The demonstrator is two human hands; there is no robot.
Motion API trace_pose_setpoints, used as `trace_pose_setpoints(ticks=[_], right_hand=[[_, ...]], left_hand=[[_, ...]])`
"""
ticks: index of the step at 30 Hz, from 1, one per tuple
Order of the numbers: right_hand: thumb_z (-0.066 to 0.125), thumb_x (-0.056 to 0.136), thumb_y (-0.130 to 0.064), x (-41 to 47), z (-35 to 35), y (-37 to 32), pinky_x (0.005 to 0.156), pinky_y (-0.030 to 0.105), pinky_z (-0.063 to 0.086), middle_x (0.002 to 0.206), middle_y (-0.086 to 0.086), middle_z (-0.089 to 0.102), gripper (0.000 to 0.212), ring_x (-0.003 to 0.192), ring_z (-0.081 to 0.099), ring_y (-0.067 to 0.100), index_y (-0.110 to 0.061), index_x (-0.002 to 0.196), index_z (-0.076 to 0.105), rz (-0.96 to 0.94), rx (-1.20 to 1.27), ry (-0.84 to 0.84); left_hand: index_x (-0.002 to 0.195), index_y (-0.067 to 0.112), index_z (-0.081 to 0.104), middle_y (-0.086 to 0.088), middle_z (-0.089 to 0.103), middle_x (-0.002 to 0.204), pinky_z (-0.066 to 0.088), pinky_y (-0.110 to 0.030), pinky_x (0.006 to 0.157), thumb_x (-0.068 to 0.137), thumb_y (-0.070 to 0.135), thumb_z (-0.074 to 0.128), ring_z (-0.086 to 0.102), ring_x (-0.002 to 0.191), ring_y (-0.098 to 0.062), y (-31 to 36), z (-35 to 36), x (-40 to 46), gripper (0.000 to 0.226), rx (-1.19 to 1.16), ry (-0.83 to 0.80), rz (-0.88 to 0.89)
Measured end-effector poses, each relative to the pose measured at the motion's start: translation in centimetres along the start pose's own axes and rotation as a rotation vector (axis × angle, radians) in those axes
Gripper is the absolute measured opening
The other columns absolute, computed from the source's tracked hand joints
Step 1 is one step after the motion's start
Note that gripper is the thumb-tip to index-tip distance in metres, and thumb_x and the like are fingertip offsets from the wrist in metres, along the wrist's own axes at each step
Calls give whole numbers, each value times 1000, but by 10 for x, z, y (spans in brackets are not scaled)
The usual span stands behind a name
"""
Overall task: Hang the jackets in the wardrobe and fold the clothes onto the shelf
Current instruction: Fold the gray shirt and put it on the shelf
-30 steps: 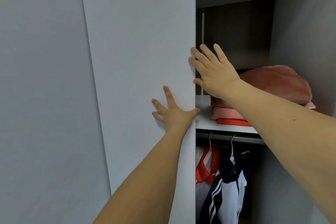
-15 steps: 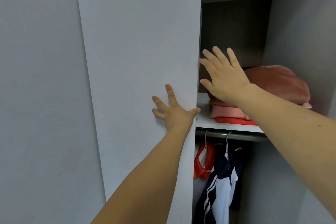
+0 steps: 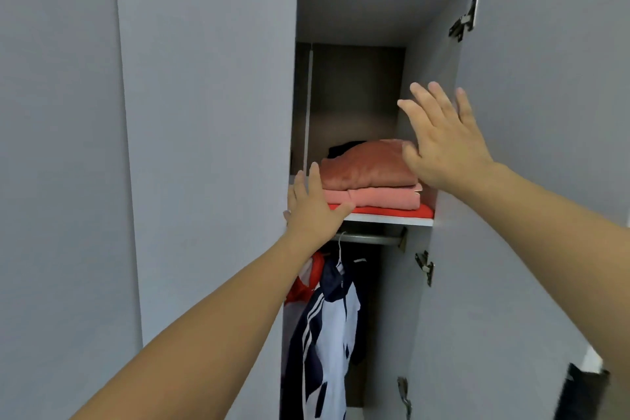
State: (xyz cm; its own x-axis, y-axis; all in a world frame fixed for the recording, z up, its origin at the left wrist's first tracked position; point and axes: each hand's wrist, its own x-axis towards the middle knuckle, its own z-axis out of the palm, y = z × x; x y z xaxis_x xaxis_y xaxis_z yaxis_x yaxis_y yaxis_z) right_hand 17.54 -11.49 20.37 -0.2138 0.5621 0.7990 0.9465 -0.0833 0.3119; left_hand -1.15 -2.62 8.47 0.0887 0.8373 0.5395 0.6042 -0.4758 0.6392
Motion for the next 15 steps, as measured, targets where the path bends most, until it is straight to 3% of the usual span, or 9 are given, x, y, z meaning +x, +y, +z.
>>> trace_pose_setpoints(ticks=[3, 5, 9, 10, 13, 15], right_hand=[[48, 94, -27, -22, -45, 24, 120, 51, -5, 163, 7, 14, 60, 151, 2, 27, -16, 149, 30, -2, -30, 28], [48, 93, -27, -35, -73, 41, 121, 53, -4, 162, 10, 16, 58, 151, 3, 28, -14, 147, 33, -4, -73, 70], [49, 84, -15, -64, -114, 68, 120, 57, 1, 156, 15, 30, 56, 149, 15, 34, -6, 139, 45, -78, -130, 214], [49, 83, -13, -71, -121, 75, 120, 57, 3, 155, 16, 32, 57, 148, 18, 35, -5, 139, 45, -86, -136, 262], [47, 81, -10, -85, -139, 98, 121, 54, 7, 157, 16, 26, 65, 148, 18, 35, -7, 145, 37, 36, -41, 361], [47, 86, -9, -92, -143, 115, 122, 46, 11, 160, 15, 18, 69, 149, 15, 31, -8, 151, 25, 232, 180, 355]], left_hand=[[157, 23, 10, -6, 18, 161, 27, -54, 117, 86, 55, 66, 20, 147, -29, 52, 18, -46, 96, -108, -111, 73], [149, 22, 30, -2, 39, 147, 38, -47, 112, 84, 56, 68, 38, 135, -26, 83, 35, -76, 82, -166, -215, 120], [144, 26, 41, 20, 48, 135, 40, -7, 88, 79, 72, 61, 50, 124, -5, 138, 61, -124, 83, -276, -451, 106], [144, 26, 42, 18, 47, 142, 42, -7, 89, 77, 77, 58, 50, 123, -2, 151, 66, -131, 86, -276, -482, 106], [153, 22, 32, 3, 35, 158, 38, -36, 111, 68, 89, 48, 40, 140, -16, 184, 79, -149, 109, -204, -501, 110], [153, 19, 33, 0, 37, 156, 39, -35, 108, 68, 91, 46, 41, 140, -19, 201, 86, -159, 111, -166, -467, 114]])
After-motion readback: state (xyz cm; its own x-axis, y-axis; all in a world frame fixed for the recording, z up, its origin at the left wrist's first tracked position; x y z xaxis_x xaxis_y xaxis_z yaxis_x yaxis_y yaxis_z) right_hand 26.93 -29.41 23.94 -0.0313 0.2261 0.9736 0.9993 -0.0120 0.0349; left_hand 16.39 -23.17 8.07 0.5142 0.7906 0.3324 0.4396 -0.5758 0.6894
